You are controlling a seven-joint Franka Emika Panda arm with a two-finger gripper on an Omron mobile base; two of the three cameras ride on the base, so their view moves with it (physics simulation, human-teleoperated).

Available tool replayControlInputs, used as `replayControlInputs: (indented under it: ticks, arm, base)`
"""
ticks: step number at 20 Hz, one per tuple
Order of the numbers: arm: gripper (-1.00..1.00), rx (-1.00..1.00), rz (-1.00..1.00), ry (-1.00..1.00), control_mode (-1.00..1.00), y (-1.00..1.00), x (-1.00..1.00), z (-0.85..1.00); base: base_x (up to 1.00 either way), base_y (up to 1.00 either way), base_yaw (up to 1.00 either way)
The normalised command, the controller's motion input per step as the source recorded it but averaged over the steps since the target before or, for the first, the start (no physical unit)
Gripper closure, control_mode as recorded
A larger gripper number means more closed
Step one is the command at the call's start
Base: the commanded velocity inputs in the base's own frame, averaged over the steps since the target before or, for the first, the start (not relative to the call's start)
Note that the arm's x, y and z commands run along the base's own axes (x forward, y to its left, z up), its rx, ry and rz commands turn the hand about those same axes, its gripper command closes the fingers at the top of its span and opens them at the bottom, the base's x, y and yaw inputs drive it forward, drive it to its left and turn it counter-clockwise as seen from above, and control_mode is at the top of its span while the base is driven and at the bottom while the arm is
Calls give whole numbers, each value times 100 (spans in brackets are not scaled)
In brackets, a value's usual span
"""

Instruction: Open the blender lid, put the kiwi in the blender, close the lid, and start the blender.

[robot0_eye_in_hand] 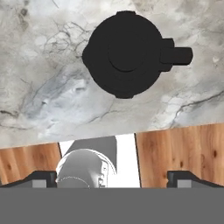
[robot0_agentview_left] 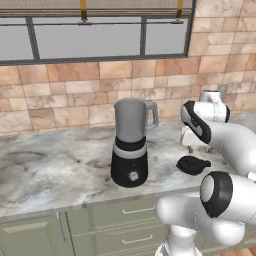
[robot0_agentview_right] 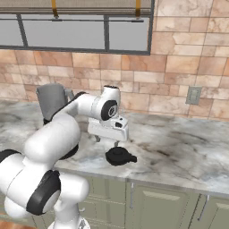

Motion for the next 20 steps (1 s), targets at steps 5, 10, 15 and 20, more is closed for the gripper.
replayControlInputs:
  ticks: [5, 10, 15, 20]
  arm:
    - [-100, 0, 0, 1, -100, -1, 17, -25]
    - [-100, 0, 0, 0, -100, -3, 4, -18]
    - [-100, 0, 0, -1, -100, 0, 9, -36]
    - [-100, 2, 2, -3, -100, -5, 22, -33]
  base:
    - [0, 0, 0]
    - [0, 0, 0]
    - [0, 0, 0]
    - [0, 0, 0]
